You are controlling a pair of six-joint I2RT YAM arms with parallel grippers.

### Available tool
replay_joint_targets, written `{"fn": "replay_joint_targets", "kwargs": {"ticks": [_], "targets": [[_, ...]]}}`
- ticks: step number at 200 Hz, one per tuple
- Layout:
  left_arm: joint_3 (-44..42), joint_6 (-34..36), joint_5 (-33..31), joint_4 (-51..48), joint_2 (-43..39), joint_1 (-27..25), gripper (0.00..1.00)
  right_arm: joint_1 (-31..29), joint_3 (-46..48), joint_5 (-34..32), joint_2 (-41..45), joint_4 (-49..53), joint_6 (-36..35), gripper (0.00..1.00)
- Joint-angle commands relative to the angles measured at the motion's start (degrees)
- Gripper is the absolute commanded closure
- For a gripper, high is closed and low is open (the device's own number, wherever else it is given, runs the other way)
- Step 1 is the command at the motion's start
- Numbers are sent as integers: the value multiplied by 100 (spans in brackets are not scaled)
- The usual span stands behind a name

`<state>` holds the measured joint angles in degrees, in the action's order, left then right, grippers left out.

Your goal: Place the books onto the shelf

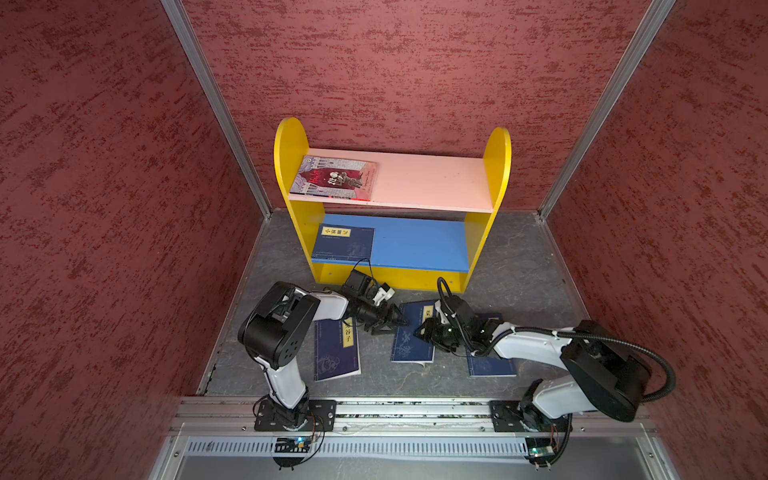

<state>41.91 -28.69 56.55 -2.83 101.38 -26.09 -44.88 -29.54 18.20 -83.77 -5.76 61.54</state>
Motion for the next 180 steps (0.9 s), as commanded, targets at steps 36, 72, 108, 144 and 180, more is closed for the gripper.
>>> {"fn": "replay_joint_targets", "kwargs": {"ticks": [36, 72, 108, 144, 180], "targets": [[-278, 42, -143, -184, 251, 326, 25, -38, 457, -103, 24, -3, 182, 54], [-263, 25, -279, -198, 220, 276, 25, -38, 654, -300, 719, 51, 197, 69], [-210, 51, -310, -227, 324, 84, 25, -38, 713, -334, 1014, 57, 61, 77], [-142, 78, -384, -365, 323, -26, 25, -29, 703, -250, 897, -12, 23, 77], [182, 414, -951, -1126, 406, -170, 25, -7, 688, -220, 534, -58, 74, 62]]}}
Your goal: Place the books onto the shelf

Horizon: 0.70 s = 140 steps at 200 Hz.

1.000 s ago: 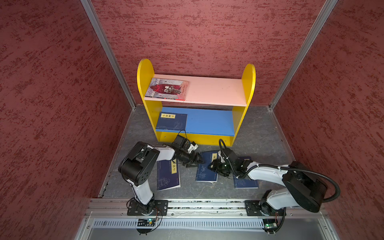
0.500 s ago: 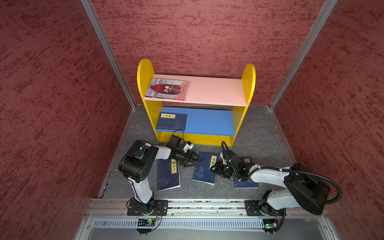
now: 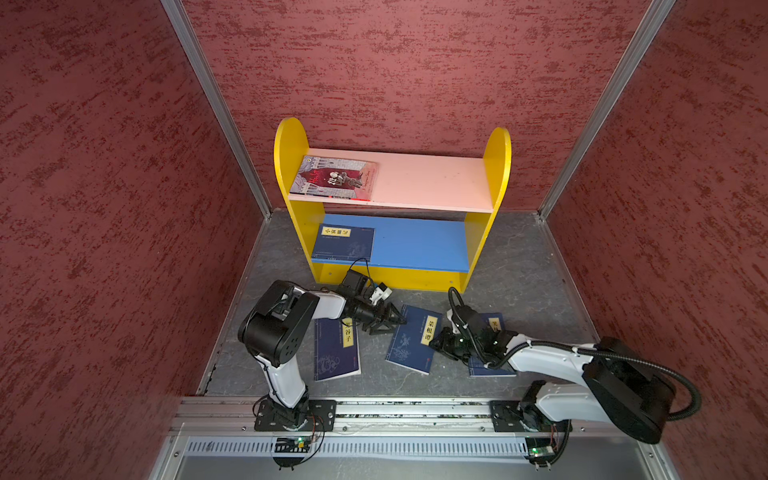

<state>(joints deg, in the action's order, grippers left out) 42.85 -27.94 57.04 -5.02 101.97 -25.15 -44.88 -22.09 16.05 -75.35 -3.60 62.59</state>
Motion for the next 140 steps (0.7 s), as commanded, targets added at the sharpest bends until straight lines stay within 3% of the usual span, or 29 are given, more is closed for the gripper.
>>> {"fn": "replay_joint_targets", "kwargs": {"ticks": [1, 29, 94, 140], "targets": [[99, 350, -1009, -923, 357, -272, 25, -9, -63, -1, -319, -274, -33, 61], [188, 186, -731, -795, 619, -349, 25, -2, -103, 82, -654, -422, 34, 53], [-100, -141, 578, 773, 648, -148, 20, -1, 26, 134, -853, -917, 200, 53], [-538, -1166, 1287, 2299, 721, 272, 21, 28, 320, 190, -597, -1514, 337, 53]]}}
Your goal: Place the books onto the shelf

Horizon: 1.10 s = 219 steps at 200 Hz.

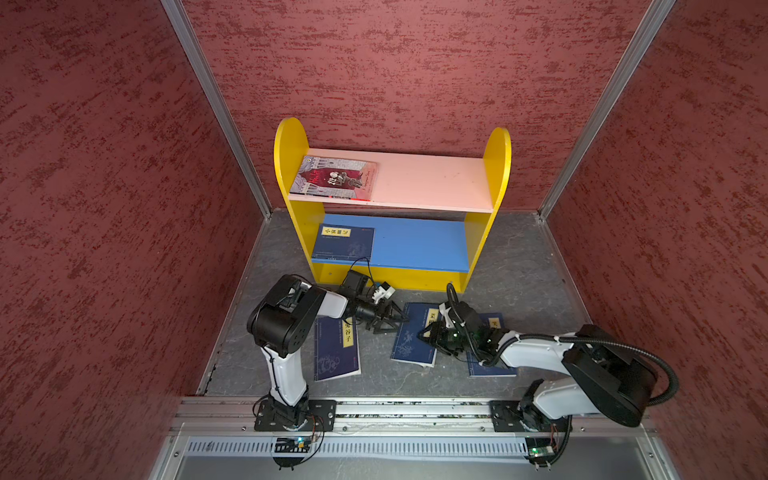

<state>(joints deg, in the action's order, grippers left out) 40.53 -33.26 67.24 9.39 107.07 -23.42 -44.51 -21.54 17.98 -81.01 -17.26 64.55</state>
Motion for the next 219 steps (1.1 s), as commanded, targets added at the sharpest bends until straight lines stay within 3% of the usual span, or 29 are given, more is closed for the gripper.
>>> {"fn": "replay_joint_targets", "kwargs": {"ticks": [1, 41, 102, 188, 219], "targets": [[-312, -641, 282, 878, 215, 105, 20, -7, 274, 1, -30, -173, 147, 53], [-382, -644, 528, 1034, 149, 13, 20, 13, 394, 103, -51, -717, 248, 52], [-402, -1931, 916, 2789, 171, 1, 20, 39, 339, 126, 43, -744, 145, 50], [-269, -1747, 844, 2514, 71, -198, 21, 65, 272, -3, -22, -831, 57, 53], [-148, -1165, 615, 1482, 147, -73, 21, 70, 370, -206, 302, -613, 58, 61]]}}
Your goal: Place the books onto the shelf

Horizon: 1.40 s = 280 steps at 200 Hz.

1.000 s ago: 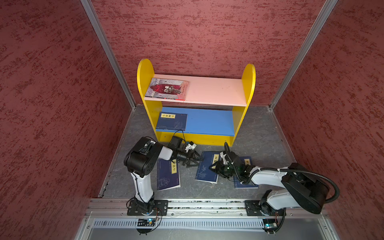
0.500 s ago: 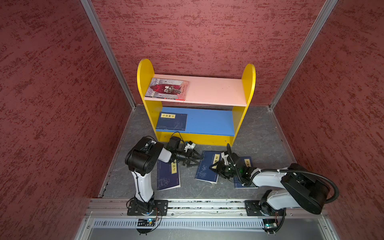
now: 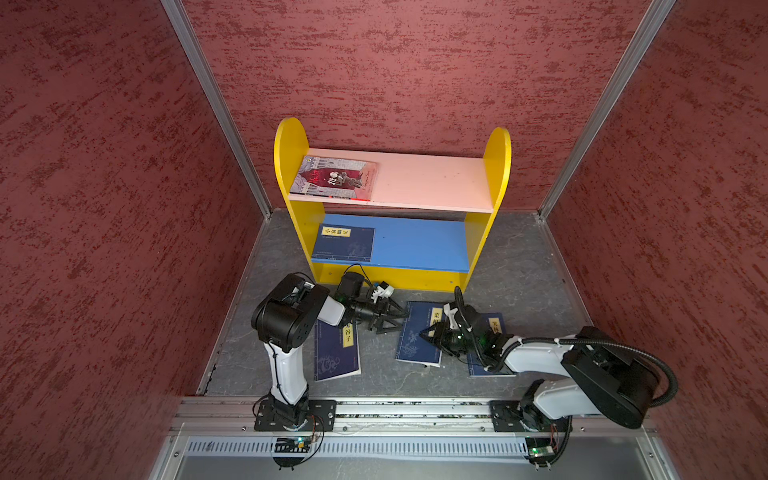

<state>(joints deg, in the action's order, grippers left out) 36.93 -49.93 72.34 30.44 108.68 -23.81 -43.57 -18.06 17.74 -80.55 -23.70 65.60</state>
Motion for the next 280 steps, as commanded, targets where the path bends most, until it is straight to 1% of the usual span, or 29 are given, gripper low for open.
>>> {"fn": "replay_joint_targets", "kwargs": {"ticks": [1, 18, 50, 63, 75, 86, 94, 110, 118, 129, 135, 148, 165, 184, 201, 220, 246, 258, 269, 280], "targets": [[215, 525, 97, -655, -14, -30, 21, -26, 27, -191, 275, 50, -47, 61], [232, 840, -26, -1049, -14, 33, 22, -29, 56, -337, 557, 357, -86, 64], [275, 1423, -166, -1758, -23, 17, 22, -28, 76, -420, 940, 728, -201, 64], [293, 1523, -185, -1843, -60, 34, 22, -27, 51, -429, 971, 815, -221, 60], [443, 1715, -200, -2125, -166, 82, 22, -28, 16, -413, 943, 858, -232, 58], [648, 1969, -226, -2540, -334, 126, 22, -24, -11, -387, 894, 859, -256, 57], [838, 2341, -293, -3048, -499, 142, 22, -29, -37, -361, 846, 850, -273, 57], [1247, 3435, -725, -4396, -919, 148, 22, -29, -77, -244, 751, 781, -322, 54], [1366, 3825, -1065, -4901, -1154, 149, 21, -29, -108, -195, 702, 780, -372, 54], [1409, 4069, -1875, -5310, -1475, 178, 21, -28, -185, -151, 624, 812, -461, 53], [1386, 4103, -2134, -5455, -1639, 241, 21, -28, -226, -116, 576, 831, -512, 52], [1290, 3995, -2484, -5643, -1951, 486, 21, -29, -321, -84, 518, 915, -607, 52], [1205, 3786, -3326, -5996, -2210, 798, 20, -29, -466, -208, 502, 1202, -703, 52], [1049, 3778, -3528, -6135, -2318, 1024, 20, -28, -555, -218, 508, 1261, -764, 52], [827, 3799, -3719, -6118, -2340, 1020, 20, -29, -558, -268, 565, 1313, -761, 52], [544, 3719, -3801, -5858, -2380, 1000, 19, -29, -601, -334, 652, 1468, -811, 52], [587, 3622, -4234, -5952, -2240, 867, 18, -29, -726, -383, 756, 1759, -891, 52], [508, 3494, -4336, -5902, -2224, 829, 17, -29, -726, -401, 807, 1815, -909, 52], [486, 3456, -4314, -5853, -2108, 728, 15, -29, -718, -445, 867, 1849, -907, 52], [592, 3480, -4337, -5935, -1867, 506, 14, -29, -724, -477, 908, 1885, -900, 52]]}}
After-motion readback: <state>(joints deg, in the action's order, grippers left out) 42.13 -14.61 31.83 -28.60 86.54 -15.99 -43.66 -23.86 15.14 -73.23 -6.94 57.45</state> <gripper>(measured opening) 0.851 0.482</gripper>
